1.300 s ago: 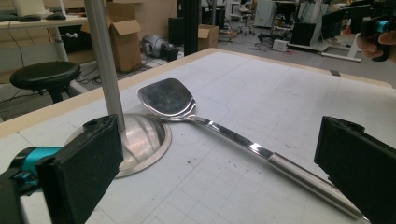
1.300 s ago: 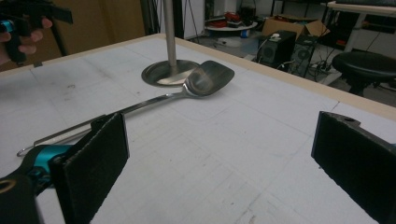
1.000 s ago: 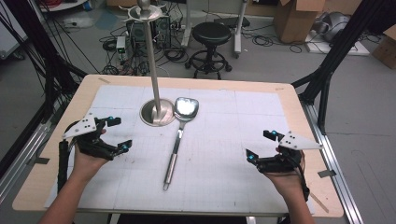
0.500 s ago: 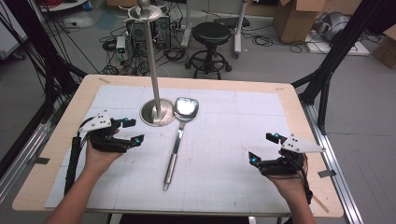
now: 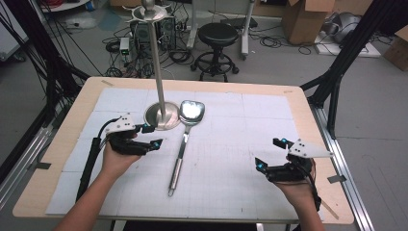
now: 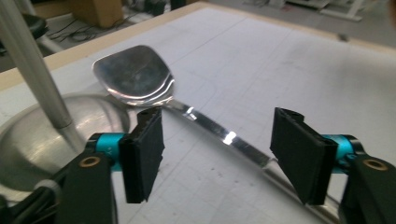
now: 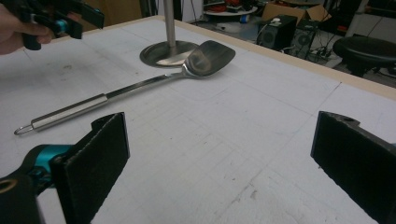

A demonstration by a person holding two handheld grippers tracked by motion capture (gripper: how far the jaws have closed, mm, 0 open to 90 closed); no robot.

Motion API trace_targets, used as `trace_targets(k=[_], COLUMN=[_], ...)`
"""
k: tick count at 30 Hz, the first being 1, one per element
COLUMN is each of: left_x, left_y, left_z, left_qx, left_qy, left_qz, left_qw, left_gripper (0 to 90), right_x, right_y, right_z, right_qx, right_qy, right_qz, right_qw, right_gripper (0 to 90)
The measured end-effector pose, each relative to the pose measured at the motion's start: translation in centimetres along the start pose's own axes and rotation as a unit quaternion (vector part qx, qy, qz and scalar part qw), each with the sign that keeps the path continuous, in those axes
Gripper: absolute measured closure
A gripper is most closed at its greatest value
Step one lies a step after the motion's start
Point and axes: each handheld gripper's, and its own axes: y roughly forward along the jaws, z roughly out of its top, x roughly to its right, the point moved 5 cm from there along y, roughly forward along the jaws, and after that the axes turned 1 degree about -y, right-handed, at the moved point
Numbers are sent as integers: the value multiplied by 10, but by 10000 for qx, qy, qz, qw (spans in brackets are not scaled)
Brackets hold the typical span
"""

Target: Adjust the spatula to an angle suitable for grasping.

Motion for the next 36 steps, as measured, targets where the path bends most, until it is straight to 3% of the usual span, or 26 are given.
trace_targets(k=[3,7,11,16,18,23,28,32,35,36], left_x=[-4,-6,1,15,20,31,43,58,67,70], left_y=[8,18,23,29,32,39,47,55,62,64], left_z=[-1,-5,-8,-7,-7,-7,-11,-15,-19,-22], left_qx=[-159,-318,-472,-490,-556,-700,-846,-1051,-1229,-1326], left_qy=[-60,-222,-231,-173,-116,21,118,232,356,407], left_qz=[119,108,-97,-411,-522,-766,-1097,-1379,-1477,-1541], left_qw=[9998,9992,9986,9978,9970,9946,9903,9846,9807,9783], left_gripper=[438,514,574,664,743,839,896,896,897,897], right_x=[0,1,1,2,1,0,1,1,1,1], right_y=[1,1,1,3,4,4,5,6,6,6], right_z=[0,0,-1,-2,-3,-2,-4,-5,-6,-6], right_qx=[-12,-12,-21,-49,-70,-79,-90,-125,-143,-143], right_qy=[-13,-10,6,16,-15,-6,-14,-12,-8,-8], right_qz=[5,14,21,28,29,40,37,37,49,49], right_qw=[10000,10000,10000,10000,10000,10000,10000,9999,9999,9999], right_gripper=[32,32,32,32,32,32,33,33,33,33])
